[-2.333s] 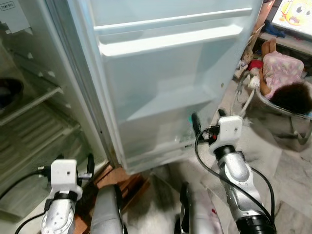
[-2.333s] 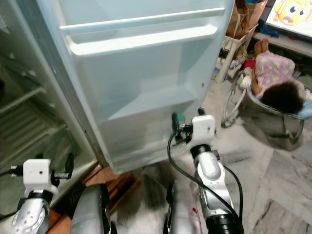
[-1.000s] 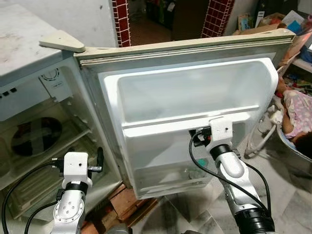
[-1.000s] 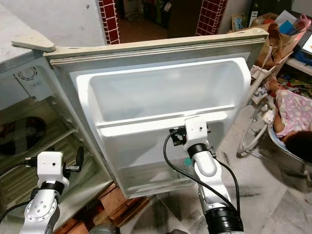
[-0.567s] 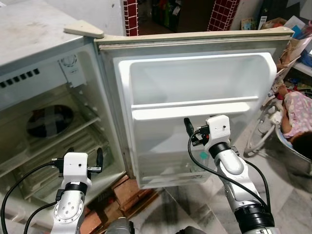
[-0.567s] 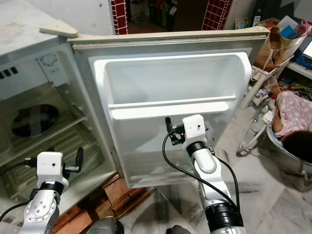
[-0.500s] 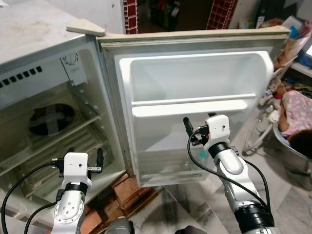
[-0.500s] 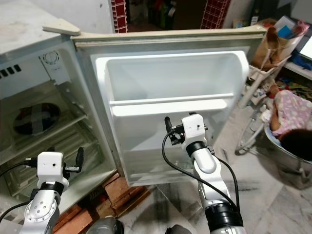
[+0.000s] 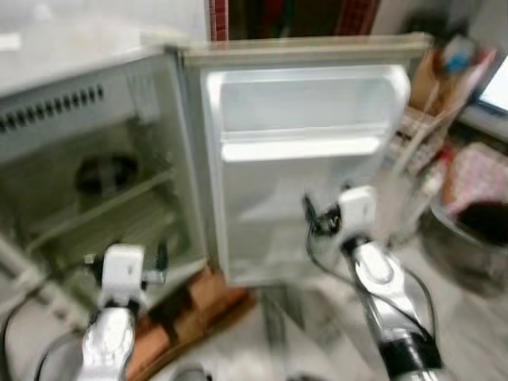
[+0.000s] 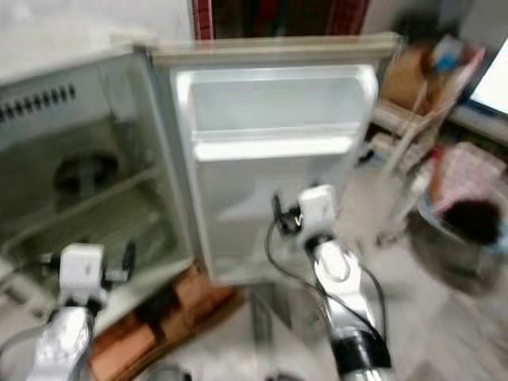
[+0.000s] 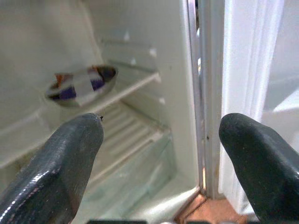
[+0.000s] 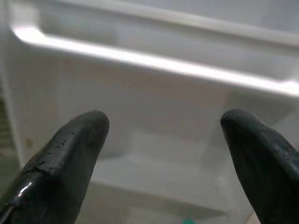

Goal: Restocking fridge

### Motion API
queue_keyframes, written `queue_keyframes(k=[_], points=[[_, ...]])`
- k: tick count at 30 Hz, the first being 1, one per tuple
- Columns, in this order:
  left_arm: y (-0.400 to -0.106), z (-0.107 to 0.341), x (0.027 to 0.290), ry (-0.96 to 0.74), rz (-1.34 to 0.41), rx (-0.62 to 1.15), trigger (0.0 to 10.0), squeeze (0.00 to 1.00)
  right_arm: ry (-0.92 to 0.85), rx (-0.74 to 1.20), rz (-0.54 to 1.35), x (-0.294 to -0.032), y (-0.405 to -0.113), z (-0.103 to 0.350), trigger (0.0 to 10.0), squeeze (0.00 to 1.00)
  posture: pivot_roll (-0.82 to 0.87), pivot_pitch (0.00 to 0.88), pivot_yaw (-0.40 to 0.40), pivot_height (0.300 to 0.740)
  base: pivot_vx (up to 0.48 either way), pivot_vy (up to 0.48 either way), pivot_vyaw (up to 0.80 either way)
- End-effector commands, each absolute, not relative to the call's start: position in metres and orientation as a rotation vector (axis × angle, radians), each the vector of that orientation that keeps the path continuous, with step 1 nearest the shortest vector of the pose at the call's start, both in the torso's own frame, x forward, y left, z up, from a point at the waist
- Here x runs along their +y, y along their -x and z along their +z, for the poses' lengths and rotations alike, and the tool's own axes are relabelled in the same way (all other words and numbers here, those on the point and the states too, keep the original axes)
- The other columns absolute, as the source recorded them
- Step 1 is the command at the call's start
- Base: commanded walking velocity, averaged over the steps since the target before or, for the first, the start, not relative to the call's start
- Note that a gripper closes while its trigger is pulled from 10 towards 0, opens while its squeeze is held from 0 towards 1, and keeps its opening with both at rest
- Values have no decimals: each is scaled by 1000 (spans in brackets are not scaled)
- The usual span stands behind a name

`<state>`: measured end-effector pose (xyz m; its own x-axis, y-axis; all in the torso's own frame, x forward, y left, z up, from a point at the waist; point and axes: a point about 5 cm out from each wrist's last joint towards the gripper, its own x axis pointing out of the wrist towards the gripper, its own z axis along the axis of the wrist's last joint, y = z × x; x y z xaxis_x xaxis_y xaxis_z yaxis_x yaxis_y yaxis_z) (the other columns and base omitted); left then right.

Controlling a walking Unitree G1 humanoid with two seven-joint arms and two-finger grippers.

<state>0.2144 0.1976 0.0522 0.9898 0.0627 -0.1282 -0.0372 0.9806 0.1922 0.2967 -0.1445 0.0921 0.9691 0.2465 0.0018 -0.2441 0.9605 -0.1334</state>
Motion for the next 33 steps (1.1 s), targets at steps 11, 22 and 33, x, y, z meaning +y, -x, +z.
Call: queue_keyframes(k=[11, 22, 33], points=[[-215, 50, 199, -193, 36, 131, 10000, 0, 211, -2, 268, -136, -300, 92, 10000, 0, 21, 8, 2, 740, 200, -333, 0], [-215, 51, 194, -193, 22, 128, 10000, 0, 145, -34, 318, -131, -300, 100, 10000, 0, 22, 13, -5, 740, 297, -360, 201], [-214, 47, 195, -193, 21, 142, 10000, 0, 146, -32, 309, -135, -302, 99, 10000, 0, 23, 15, -7, 740, 318, -356, 795]])
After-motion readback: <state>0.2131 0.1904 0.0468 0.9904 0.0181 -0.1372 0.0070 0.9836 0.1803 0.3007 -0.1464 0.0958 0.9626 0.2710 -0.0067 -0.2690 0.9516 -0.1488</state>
